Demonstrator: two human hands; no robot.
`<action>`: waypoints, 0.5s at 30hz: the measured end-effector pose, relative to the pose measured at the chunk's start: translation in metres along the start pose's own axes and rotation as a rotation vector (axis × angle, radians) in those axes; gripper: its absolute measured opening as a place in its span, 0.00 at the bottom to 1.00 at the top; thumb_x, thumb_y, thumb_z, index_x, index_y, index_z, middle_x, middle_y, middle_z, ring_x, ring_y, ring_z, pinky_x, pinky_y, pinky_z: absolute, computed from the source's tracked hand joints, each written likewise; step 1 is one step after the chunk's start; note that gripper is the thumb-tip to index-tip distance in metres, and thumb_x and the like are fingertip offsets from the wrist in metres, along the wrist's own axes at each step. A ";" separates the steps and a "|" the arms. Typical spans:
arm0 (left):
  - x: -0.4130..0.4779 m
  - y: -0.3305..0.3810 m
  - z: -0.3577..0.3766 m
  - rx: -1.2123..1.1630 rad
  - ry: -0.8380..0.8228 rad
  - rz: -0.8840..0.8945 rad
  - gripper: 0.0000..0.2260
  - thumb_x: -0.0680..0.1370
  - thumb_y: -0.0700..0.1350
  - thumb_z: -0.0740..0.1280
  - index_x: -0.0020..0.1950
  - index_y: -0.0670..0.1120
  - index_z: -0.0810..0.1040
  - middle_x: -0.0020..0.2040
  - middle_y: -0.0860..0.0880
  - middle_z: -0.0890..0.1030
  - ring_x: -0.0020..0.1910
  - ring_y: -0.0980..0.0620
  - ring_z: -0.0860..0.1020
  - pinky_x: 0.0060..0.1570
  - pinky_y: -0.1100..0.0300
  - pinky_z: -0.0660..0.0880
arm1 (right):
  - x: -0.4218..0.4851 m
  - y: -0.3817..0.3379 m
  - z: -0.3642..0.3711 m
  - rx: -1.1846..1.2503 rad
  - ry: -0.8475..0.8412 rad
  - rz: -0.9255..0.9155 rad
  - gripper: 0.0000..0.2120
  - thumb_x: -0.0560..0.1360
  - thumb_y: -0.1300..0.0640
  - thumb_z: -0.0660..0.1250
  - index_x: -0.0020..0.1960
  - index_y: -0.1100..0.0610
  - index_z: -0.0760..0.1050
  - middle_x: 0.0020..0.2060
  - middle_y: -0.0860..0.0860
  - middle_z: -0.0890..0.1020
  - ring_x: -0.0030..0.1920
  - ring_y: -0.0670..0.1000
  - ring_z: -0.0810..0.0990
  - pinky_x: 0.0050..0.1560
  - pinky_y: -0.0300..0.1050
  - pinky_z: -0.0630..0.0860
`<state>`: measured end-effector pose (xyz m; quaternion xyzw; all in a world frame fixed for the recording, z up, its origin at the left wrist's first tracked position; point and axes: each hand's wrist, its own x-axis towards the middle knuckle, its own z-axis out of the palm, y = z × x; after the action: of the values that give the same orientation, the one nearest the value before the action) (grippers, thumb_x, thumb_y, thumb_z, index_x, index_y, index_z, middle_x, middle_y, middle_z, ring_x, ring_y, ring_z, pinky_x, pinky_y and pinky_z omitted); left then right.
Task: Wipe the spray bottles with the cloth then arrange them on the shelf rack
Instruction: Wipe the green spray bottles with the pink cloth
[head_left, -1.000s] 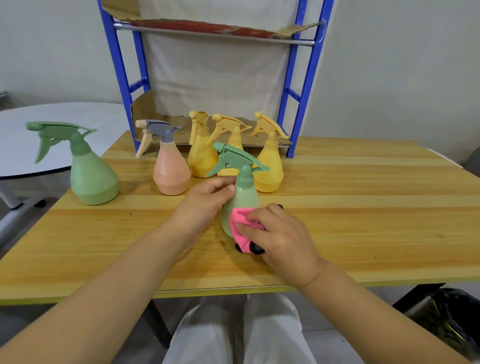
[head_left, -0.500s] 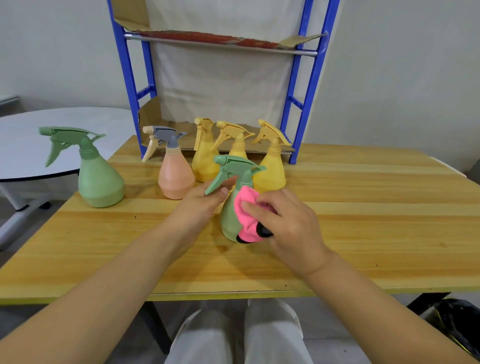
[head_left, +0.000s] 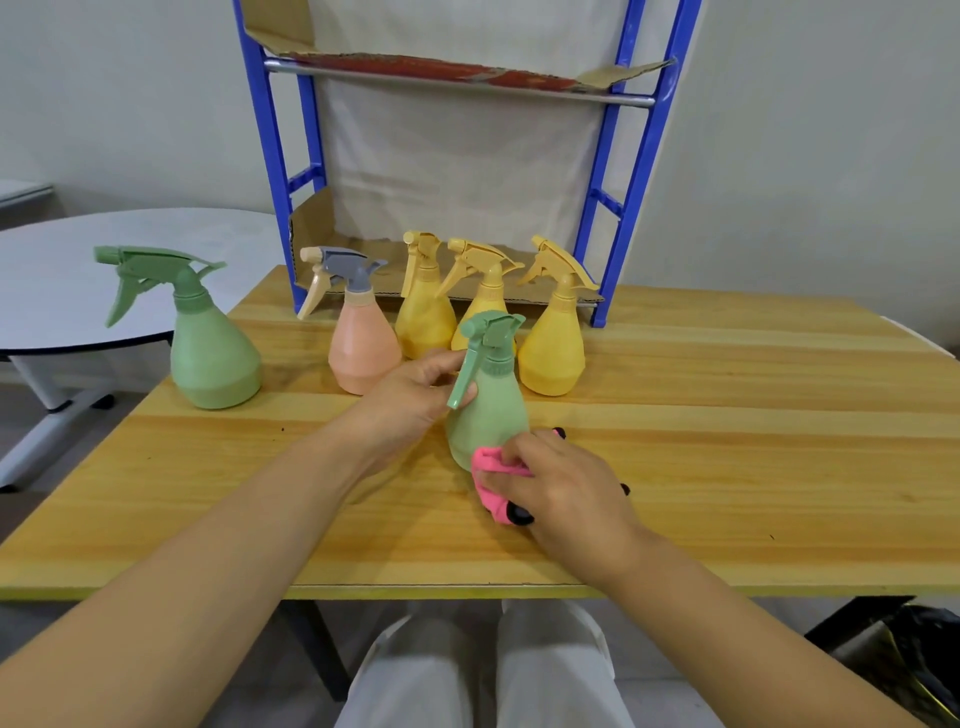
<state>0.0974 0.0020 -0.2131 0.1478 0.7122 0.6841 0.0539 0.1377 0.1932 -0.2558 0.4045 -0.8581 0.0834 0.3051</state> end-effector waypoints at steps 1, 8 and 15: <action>0.000 0.002 0.000 0.011 -0.006 -0.008 0.12 0.77 0.37 0.64 0.51 0.53 0.79 0.55 0.50 0.76 0.52 0.58 0.75 0.44 0.73 0.73 | 0.002 0.001 -0.002 0.010 0.040 0.008 0.14 0.71 0.60 0.60 0.51 0.54 0.82 0.41 0.53 0.78 0.41 0.53 0.74 0.28 0.42 0.71; 0.000 0.008 0.000 0.065 0.014 -0.033 0.12 0.74 0.36 0.67 0.54 0.49 0.80 0.52 0.52 0.83 0.52 0.57 0.79 0.51 0.65 0.72 | 0.031 0.006 -0.009 -0.024 0.225 0.145 0.24 0.62 0.64 0.78 0.57 0.56 0.80 0.45 0.54 0.79 0.45 0.52 0.71 0.34 0.39 0.66; -0.003 0.007 0.002 0.045 -0.006 -0.034 0.10 0.77 0.39 0.63 0.54 0.51 0.80 0.49 0.57 0.83 0.51 0.61 0.79 0.47 0.70 0.74 | 0.008 -0.002 0.004 0.014 0.030 0.002 0.18 0.65 0.65 0.74 0.54 0.55 0.81 0.44 0.53 0.78 0.43 0.53 0.70 0.33 0.44 0.69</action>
<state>0.1014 0.0030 -0.2065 0.1386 0.7296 0.6666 0.0643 0.1332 0.1852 -0.2550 0.4047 -0.8531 0.0959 0.3151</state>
